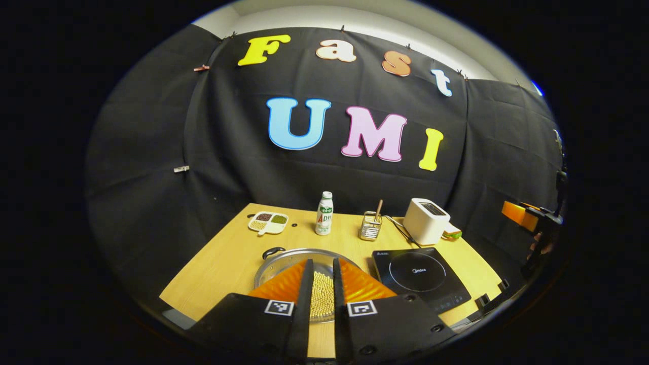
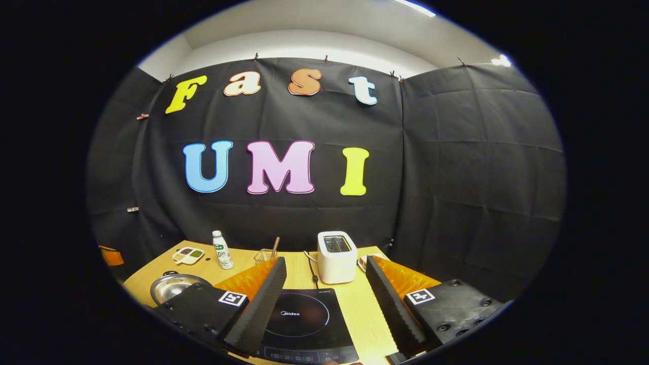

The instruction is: First push the handle of the pot to place it horizontally, then grasp the pot with both hands and set it on the induction cooktop.

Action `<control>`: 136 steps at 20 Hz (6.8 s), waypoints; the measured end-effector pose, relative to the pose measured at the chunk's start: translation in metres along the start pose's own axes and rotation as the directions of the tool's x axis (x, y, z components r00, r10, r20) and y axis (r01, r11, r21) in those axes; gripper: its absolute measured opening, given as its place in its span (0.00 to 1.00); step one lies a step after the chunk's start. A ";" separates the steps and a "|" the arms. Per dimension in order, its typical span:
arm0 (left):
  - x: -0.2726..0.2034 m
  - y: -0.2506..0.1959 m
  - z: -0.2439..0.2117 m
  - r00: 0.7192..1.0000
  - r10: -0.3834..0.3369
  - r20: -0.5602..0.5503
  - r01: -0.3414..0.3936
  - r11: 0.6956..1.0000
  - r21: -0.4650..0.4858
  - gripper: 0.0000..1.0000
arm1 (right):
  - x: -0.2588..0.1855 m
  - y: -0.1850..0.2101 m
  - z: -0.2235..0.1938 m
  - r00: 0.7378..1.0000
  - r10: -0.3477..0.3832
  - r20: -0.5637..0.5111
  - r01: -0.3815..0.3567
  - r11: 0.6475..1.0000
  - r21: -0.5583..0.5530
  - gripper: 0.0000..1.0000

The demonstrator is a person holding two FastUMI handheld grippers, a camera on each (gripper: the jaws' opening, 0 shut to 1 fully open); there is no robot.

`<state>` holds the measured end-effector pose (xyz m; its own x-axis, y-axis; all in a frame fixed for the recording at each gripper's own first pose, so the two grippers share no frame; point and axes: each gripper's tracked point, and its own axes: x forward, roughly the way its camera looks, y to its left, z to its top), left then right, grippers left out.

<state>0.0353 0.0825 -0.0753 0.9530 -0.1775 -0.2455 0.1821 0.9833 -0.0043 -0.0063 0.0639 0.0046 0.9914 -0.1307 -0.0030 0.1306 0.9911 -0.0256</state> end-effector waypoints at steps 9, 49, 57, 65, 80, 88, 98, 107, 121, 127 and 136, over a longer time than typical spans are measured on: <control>-0.003 0.040 -0.059 0.991 -0.061 -0.121 0.066 0.997 0.039 0.05 | -0.014 0.028 -0.014 0.998 -0.023 -0.067 0.019 0.998 -0.055 0.98; 0.090 -0.089 -0.226 0.730 -0.085 -0.679 0.253 0.955 0.153 0.05 | 0.032 -0.062 -0.051 0.992 0.036 -0.124 -0.028 0.997 0.066 0.98; 0.115 -0.104 -0.219 0.732 -0.101 -0.673 0.273 0.949 0.155 0.05 | 0.034 -0.060 -0.053 0.991 0.047 -0.127 -0.041 0.998 0.046 0.98; 0.144 -0.114 -0.211 0.732 -0.135 -0.668 0.277 0.954 0.110 0.05 | 0.032 -0.060 -0.056 0.990 0.046 -0.135 -0.042 0.999 0.031 0.98; 0.197 -0.122 -0.194 0.745 -0.162 -0.647 0.267 0.961 0.067 0.05 | 0.025 -0.074 -0.060 0.989 0.005 -0.150 -0.005 1.000 0.000 0.98; 0.202 -0.123 -0.186 0.761 -0.187 -0.622 0.270 0.962 0.041 0.05 | 0.018 -0.077 -0.061 0.988 -0.014 -0.156 0.013 1.000 -0.006 0.98; 0.141 -0.101 -0.146 0.865 -0.207 -0.458 0.204 0.977 -0.056 0.05 | 0.009 -0.023 -0.064 0.983 0.073 -0.170 -0.076 0.997 -0.011 0.98; 0.073 0.009 -0.088 0.973 -0.092 -0.214 0.071 0.992 -0.106 0.35 | 0.001 0.047 -0.072 0.970 0.149 -0.193 -0.161 0.986 -0.046 0.98; 0.058 0.186 -0.073 0.977 0.102 -0.185 -0.125 0.986 -0.112 0.96 | 0.020 0.202 -0.114 0.895 0.310 -0.321 -0.305 0.950 0.066 0.99; 0.100 0.194 -0.066 0.981 0.057 -0.184 -0.067 0.996 -0.050 0.95 | 0.042 0.237 -0.163 0.840 0.325 -0.434 -0.296 0.946 0.135 0.98; 0.179 0.209 -0.078 0.977 0.031 -0.213 -0.033 0.999 -0.006 0.95 | 0.078 0.281 -0.238 0.756 0.346 -0.555 -0.307 0.937 0.167 0.99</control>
<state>0.2250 0.2591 -0.1963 0.8848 -0.1342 -0.4463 0.1491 0.9888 -0.0018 0.1058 0.3264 -0.2413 0.7915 0.2305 -0.5661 -0.1806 0.9730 0.1438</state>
